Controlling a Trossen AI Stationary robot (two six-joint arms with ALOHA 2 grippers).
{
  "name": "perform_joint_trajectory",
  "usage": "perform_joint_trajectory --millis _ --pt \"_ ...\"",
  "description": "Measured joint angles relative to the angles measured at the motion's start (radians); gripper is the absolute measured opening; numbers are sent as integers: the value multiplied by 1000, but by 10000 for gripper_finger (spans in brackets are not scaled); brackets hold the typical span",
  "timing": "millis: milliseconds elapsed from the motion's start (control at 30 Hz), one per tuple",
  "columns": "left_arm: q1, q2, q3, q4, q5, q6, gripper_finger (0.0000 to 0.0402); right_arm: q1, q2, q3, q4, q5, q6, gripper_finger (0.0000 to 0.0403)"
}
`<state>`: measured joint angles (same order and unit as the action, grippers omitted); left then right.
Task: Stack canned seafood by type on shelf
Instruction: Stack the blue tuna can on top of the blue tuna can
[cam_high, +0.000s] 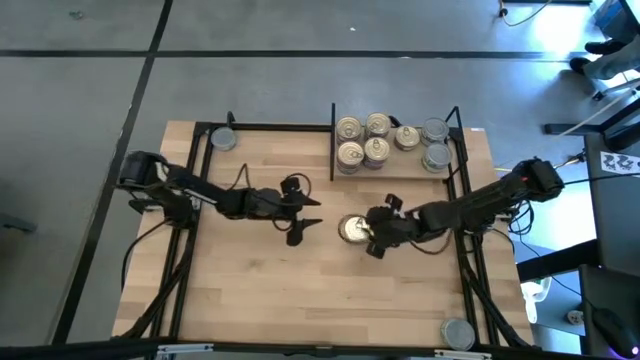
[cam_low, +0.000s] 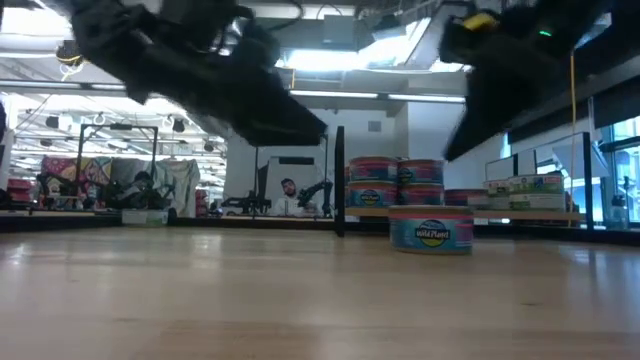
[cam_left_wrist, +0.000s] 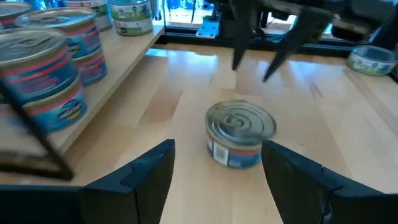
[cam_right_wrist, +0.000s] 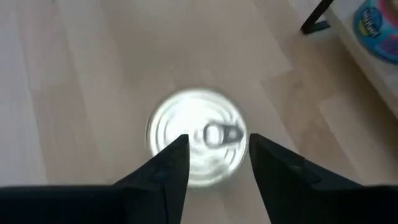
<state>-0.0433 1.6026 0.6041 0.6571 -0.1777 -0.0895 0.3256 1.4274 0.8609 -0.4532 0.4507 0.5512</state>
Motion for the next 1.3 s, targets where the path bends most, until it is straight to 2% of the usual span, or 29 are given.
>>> perform_joint_trajectory --millis 167,267,500,667,900,1067,1300 --pt "-5 165 146 10 13 32 237 90 4 -113 27 80 48 168" --pt "-2 250 239 -12 14 -15 237 139 -14 -177 15 85 118 168" --pt "-2 355 383 -123 70 2 237 258 -75 -296 100 101 187 168" --pt "3 387 388 -122 127 41 215 279 -75 -361 188 120 236 168" --pt "7 435 386 -94 131 48 183 276 -75 -377 226 134 255 168" --pt "8 450 386 -70 130 62 177 276 -75 -377 209 134 253 168" --pt "17 445 390 -126 135 65 176 276 -75 -377 214 133 252 168"
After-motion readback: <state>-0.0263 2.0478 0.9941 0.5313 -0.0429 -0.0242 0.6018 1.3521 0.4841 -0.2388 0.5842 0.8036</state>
